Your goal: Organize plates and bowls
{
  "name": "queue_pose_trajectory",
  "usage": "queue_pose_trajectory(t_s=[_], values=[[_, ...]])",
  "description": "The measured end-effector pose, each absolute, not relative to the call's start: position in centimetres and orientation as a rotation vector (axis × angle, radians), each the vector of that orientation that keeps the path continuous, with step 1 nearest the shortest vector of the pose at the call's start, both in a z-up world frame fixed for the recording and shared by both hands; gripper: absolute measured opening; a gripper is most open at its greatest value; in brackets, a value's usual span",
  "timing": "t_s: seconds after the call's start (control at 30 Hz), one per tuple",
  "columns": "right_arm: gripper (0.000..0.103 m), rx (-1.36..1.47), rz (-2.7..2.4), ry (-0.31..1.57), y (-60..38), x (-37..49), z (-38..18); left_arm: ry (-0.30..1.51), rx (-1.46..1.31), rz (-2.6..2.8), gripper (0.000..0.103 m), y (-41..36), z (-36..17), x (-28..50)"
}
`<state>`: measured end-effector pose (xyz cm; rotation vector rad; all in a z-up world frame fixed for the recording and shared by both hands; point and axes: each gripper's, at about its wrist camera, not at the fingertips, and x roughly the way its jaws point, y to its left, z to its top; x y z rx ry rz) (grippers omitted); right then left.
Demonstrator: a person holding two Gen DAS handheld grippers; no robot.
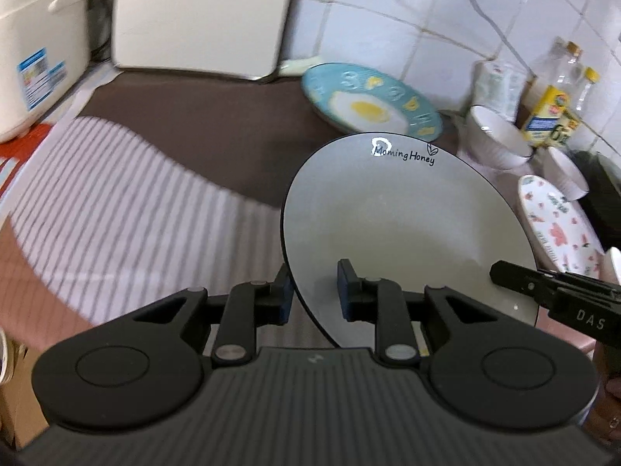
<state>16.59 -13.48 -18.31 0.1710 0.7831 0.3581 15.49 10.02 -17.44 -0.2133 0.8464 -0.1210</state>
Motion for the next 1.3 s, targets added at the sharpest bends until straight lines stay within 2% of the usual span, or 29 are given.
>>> queue_pose_trajectory(t_s=[0.47,1.3], values=[[0.023,0.176,0.224,0.775,-18.3,17.8,-19.0,0.879,-0.196,-0.246,0.021,5.0,-19.4,20.6],[0.024,0.188,0.178,0.798,-18.3,18.2,-21.3,0.927,-0.176,-0.216,0.021,4.3,-20.6,22.6]])
